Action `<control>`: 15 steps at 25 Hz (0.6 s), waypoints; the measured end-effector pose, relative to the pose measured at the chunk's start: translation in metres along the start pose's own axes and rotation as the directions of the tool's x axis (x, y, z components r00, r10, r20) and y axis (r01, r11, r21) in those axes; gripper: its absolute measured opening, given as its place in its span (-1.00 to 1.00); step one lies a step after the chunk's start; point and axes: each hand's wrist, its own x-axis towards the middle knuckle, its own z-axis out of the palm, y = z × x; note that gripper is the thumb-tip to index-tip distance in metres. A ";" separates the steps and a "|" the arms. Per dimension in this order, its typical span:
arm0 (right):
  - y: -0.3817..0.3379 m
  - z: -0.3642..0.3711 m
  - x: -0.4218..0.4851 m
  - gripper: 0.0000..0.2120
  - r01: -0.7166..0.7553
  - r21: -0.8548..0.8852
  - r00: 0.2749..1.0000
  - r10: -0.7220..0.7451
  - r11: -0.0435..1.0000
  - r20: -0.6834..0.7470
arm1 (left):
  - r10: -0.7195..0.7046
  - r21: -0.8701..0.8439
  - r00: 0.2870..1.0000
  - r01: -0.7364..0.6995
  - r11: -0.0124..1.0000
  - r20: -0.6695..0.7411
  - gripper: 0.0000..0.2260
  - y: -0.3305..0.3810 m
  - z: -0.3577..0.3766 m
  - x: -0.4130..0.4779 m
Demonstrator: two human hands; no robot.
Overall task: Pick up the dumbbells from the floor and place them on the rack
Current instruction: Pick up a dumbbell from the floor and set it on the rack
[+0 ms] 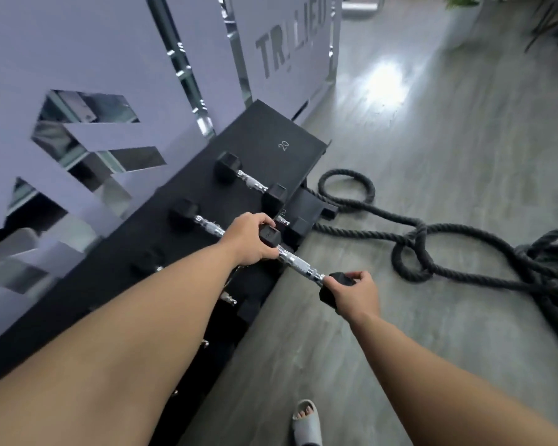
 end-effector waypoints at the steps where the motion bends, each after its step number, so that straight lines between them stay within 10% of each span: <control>1: 0.005 0.011 -0.019 -0.48 -0.029 0.025 0.999 0.028 0.999 0.032 | 0.008 0.033 1.000 -0.008 0.999 0.003 -0.50 -0.011 -0.010 -0.019; 15: 0.046 0.196 -0.221 -0.41 -0.019 -0.003 0.950 0.019 1.000 0.310 | -0.104 0.204 0.992 0.116 0.972 -0.069 -0.53 -0.208 -0.126 -0.224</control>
